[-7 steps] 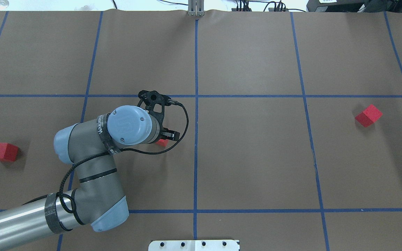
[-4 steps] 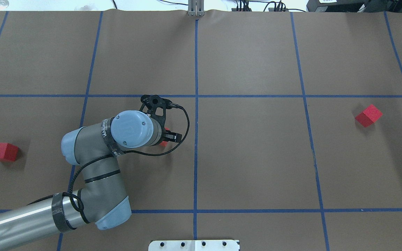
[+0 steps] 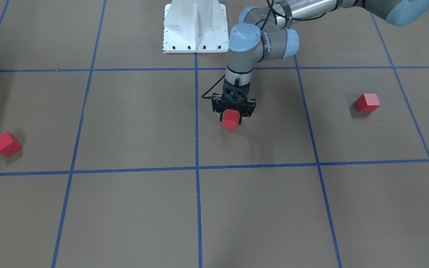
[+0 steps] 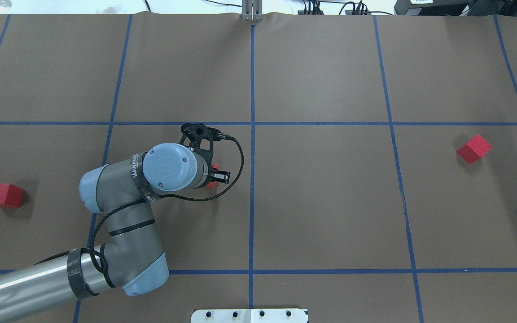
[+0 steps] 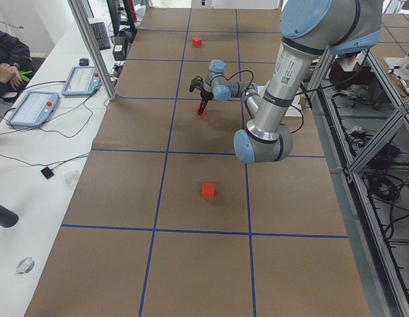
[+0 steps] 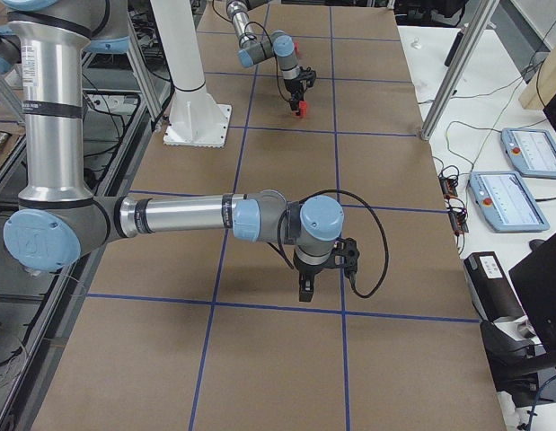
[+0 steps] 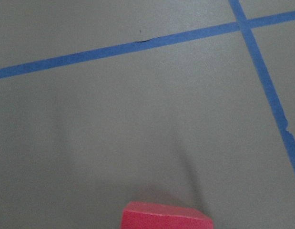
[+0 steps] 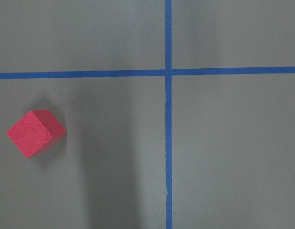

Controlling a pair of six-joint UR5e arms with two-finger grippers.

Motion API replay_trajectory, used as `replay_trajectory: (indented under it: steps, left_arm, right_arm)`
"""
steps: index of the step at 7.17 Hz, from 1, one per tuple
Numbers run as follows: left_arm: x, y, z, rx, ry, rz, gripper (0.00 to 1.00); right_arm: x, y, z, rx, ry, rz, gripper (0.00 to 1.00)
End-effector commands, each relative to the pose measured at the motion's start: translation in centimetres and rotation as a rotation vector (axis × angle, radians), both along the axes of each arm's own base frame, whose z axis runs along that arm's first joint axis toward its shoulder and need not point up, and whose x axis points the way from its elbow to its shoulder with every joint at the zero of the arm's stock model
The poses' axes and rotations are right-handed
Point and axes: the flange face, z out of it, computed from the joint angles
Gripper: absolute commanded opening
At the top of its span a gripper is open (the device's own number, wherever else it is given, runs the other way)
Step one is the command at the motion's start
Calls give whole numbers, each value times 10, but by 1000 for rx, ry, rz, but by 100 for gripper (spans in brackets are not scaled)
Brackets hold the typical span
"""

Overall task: Form red blocks into L shape at center
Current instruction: 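Lower the left gripper and grasp the off-center red cube, then carry the red cube with the left gripper to the grid center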

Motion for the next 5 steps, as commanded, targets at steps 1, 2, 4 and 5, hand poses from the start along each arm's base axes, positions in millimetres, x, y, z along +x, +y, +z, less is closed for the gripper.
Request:
replay_trajectory:
  steps: [1, 2, 4, 5]
  left_arm:
    - [-6, 3, -19, -15, 24, -12, 0]
    - [-2, -1, -54, -35, -19, -16, 0]
    - [11, -9, -91, -76, -27, -51, 0]
    - [31, -18, -107, -81, -35, -55, 0]
  right_arm:
    - [0, 0, 0, 0, 2, 0, 99]
    - [0, 0, 0, 0, 0, 0, 99]
    - [0, 0, 0, 0, 0, 0, 99]
    - [0, 0, 0, 0, 0, 0, 99]
